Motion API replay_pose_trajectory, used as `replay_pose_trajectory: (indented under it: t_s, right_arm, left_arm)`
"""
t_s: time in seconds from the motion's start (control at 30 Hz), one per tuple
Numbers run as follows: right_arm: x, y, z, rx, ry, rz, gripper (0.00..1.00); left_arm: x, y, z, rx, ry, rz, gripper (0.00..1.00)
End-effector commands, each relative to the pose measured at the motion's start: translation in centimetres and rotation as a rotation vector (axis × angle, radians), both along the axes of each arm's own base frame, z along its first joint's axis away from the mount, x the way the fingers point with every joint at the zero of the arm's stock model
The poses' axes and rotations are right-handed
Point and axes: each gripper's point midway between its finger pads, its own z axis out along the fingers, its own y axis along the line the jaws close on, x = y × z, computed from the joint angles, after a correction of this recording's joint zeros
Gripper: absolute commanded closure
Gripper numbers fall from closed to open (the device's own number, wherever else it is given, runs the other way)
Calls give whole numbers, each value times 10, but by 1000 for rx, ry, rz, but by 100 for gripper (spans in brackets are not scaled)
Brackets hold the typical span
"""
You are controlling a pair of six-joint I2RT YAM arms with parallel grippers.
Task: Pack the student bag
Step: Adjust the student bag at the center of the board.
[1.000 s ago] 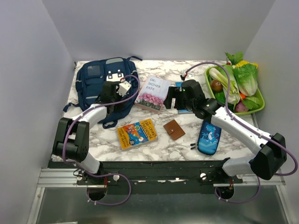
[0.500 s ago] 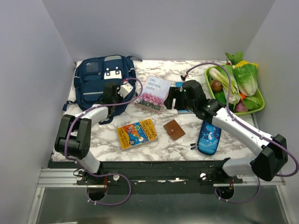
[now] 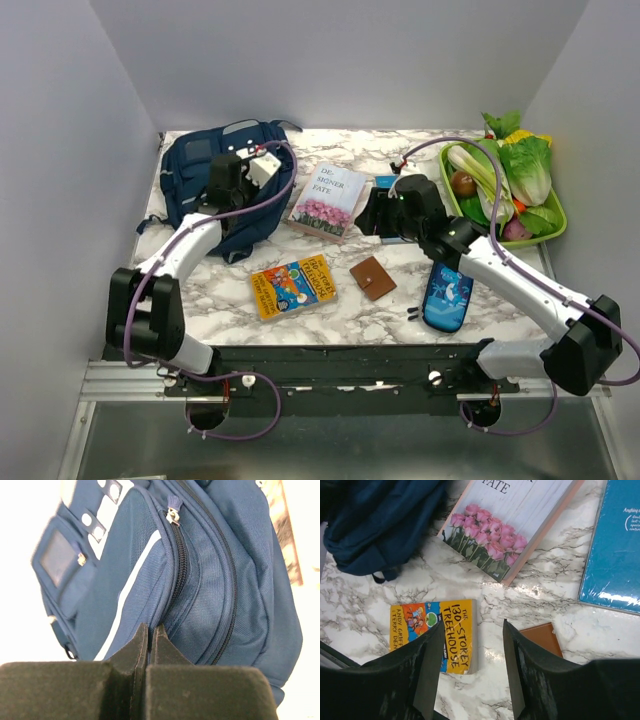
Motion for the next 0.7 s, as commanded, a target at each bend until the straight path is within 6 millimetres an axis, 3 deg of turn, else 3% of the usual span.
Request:
replay_pose_trajectory:
  t_s: [0.0, 0.2, 0.3, 0.47, 0.6, 0.63, 0.67]
  right_arm:
    - [-6, 7, 6, 33, -16, 35, 43]
    - [-7, 4, 11, 39, -34, 33, 44]
    - [-8, 3, 14, 41, -40, 33, 45]
    - [-10, -4, 15, 37, -51, 14, 45]
    - [-11, -13, 6, 12, -46, -19, 45]
    - [-11, -15, 1, 1, -41, -29, 44]
    - [-12, -17, -4, -10, -34, -35, 43]
  left_arm:
    - [2, -22, 120, -179, -190, -51, 100]
    - [-39, -51, 163, -278, -169, -170, 100]
    - [-71, -76, 168, -327, -98, -258, 100]
    - [-152, -132, 138, -398, 131, -455, 100]
    - [-202, -157, 105, -436, 310, -552, 100]
    - [-216, -163, 99, -459, 373, -580, 92]
    - [-223, -165, 93, -462, 403, -599, 77]
